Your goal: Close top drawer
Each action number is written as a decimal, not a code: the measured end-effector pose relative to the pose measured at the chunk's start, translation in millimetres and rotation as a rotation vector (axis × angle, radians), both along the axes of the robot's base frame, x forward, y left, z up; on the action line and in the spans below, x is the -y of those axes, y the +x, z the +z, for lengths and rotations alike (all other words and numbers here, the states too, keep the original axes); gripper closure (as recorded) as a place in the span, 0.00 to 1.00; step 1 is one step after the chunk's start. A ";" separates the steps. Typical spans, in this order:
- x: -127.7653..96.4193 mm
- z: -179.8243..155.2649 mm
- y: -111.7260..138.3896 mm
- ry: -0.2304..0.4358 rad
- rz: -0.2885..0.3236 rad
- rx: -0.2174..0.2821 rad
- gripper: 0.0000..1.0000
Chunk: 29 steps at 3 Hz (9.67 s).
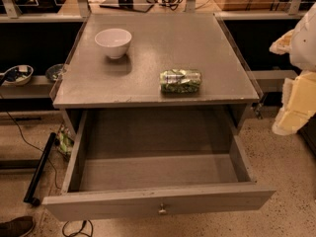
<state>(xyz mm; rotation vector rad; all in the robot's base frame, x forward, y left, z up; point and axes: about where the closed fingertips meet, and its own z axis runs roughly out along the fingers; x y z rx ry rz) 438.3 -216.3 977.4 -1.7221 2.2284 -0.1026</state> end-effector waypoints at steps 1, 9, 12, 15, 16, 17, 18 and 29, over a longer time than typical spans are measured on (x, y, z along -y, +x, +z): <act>0.0 0.0 0.0 0.000 0.000 0.000 0.00; 5.9 -33.3 -32.4 0.047 -0.053 -0.061 1.00; -0.3 -94.9 -56.2 0.083 -0.062 -0.172 1.00; -14.9 -176.2 -90.4 0.168 -0.064 -0.277 1.00; -14.9 -176.2 -90.4 0.168 -0.064 -0.277 1.00; -17.3 -197.8 -103.4 0.192 -0.072 -0.306 1.00; -16.9 -229.1 -114.3 0.217 -0.088 -0.344 1.00; -38.3 -310.9 -91.8 0.286 -0.125 -0.310 0.00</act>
Offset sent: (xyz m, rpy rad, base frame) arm 0.0000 0.0000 0.0000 0.0000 0.0000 0.0000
